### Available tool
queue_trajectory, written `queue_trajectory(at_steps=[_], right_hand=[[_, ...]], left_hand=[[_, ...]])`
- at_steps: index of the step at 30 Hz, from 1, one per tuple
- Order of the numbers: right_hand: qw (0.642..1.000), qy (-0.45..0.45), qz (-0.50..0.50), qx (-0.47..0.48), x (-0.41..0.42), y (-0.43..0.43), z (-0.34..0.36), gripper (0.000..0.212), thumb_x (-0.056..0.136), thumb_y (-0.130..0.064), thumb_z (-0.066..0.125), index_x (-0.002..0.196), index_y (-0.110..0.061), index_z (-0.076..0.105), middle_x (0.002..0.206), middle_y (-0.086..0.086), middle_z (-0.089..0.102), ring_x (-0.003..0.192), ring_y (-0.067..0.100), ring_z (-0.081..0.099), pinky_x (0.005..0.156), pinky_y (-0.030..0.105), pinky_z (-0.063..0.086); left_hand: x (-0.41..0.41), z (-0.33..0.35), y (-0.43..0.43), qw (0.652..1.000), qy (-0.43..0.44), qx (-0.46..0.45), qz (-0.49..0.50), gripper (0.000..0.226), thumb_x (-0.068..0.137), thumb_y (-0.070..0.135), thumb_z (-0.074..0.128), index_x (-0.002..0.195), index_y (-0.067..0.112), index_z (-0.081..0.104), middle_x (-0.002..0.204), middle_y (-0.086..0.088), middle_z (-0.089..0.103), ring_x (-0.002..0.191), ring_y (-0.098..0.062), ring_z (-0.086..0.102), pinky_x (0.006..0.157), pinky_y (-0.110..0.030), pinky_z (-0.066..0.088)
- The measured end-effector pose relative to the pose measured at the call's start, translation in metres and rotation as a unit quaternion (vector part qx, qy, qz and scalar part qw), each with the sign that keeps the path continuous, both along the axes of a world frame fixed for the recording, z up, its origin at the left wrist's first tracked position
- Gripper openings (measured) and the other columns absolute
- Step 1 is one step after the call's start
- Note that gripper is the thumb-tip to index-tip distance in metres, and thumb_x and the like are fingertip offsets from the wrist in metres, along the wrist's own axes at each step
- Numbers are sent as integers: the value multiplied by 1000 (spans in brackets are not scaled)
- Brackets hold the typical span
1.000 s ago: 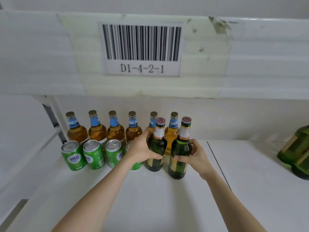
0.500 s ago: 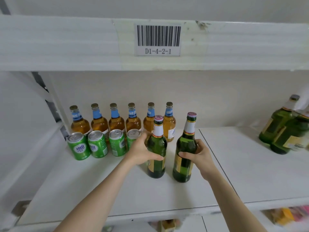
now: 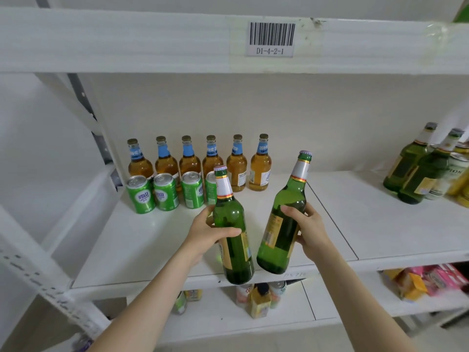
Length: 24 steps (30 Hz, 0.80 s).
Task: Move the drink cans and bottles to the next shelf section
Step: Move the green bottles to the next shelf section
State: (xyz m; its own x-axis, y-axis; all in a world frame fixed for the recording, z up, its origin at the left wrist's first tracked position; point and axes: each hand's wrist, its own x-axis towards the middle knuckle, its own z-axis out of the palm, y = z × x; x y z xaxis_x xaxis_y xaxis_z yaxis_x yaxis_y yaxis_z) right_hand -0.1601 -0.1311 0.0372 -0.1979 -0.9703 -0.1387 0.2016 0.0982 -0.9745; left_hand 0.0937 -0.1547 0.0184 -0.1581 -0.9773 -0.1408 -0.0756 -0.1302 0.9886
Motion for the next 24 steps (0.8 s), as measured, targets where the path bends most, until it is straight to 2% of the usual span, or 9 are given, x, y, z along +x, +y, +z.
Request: queue_trajectory(at_steps=[7, 12, 17, 21, 24], right_hand=[[1000, 9, 2, -2, -2, 25, 5, 44, 77, -21, 79, 116, -15, 59, 107, 10, 70, 96, 27, 69, 73, 39, 56], [1000, 17, -2, -7, -23, 35, 9, 42, 77, -22, 80, 113, -17, 59, 104, 8, 71, 95, 26, 70, 74, 40, 57], [1000, 20, -5, -6, -61, 44, 11, 42, 76, -22, 81, 112, -17, 60, 103, 8, 71, 93, 26, 70, 72, 39, 57], [1000, 27, 3, -5, -104, 54, 15, 40, 76, -23, 81, 109, -18, 60, 103, 8, 70, 94, 26, 68, 70, 37, 55], [999, 33, 9, -7, -141, 64, 19, 39, 76, -23, 81, 108, -18, 60, 104, 9, 70, 93, 25, 68, 67, 34, 54]], left_hand=[[2, 10, 24, 999, 25, 17, 19, 79, 40, 38, 93, 112, 36, 61, 100, 7, 75, 99, -17, 68, 70, -32, 54], [-19, 19, 33, 1000, 20, 12, 14, 69, 54, 23, 93, 115, 30, 61, 107, 0, 73, 103, -20, 67, 75, -36, 54], [-58, 23, 45, 1000, 13, 8, 9, 67, 58, 18, 93, 116, 28, 61, 105, 0, 74, 101, -20, 68, 72, -34, 54], [-100, 26, 58, 1000, 6, 5, 8, 78, 41, 32, 94, 113, 29, 62, 101, 2, 75, 99, -19, 70, 73, -35, 56], [-132, 27, 68, 1000, 0, 0, 9, 78, 37, 36, 94, 109, 32, 63, 96, 7, 77, 98, -17, 70, 72, -34, 57]])
